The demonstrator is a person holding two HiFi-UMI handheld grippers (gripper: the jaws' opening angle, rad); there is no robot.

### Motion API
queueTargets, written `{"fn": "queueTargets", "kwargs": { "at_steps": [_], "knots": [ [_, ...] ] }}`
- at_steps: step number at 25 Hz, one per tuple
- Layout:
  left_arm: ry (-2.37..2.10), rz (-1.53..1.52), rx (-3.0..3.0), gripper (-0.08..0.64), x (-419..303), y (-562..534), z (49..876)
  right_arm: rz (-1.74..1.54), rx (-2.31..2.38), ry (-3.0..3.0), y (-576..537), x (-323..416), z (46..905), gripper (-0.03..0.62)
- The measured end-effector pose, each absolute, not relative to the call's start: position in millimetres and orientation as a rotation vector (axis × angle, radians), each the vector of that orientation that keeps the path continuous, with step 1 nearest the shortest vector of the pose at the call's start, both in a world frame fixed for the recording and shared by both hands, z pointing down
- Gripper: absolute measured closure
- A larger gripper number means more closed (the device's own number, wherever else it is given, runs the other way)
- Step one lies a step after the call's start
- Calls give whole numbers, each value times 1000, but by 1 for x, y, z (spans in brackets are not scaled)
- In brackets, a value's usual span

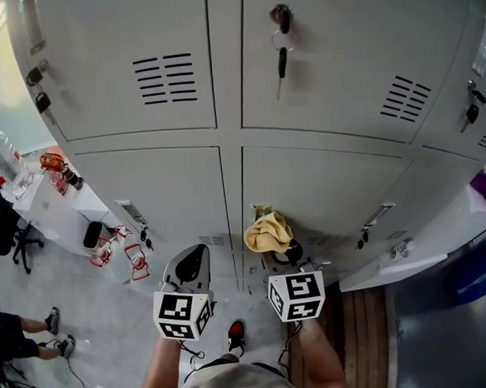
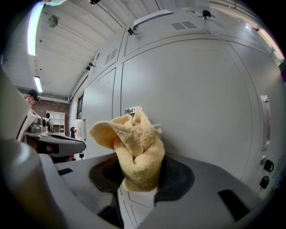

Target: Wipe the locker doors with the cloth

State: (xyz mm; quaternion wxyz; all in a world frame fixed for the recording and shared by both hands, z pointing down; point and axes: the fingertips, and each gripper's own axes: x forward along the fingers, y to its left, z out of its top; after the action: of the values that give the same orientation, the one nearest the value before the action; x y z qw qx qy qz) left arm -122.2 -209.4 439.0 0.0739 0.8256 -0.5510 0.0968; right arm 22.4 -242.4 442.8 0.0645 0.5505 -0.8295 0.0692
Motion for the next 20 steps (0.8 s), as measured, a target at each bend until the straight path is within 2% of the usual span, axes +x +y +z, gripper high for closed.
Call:
{"fn": "queueTargets", "kwargs": {
  "at_steps": [20],
  "knots": [
    [-1590,293,2516,537,-101,-214,441,236,1756,-2430,-247,57,453,410]
  ]
}}
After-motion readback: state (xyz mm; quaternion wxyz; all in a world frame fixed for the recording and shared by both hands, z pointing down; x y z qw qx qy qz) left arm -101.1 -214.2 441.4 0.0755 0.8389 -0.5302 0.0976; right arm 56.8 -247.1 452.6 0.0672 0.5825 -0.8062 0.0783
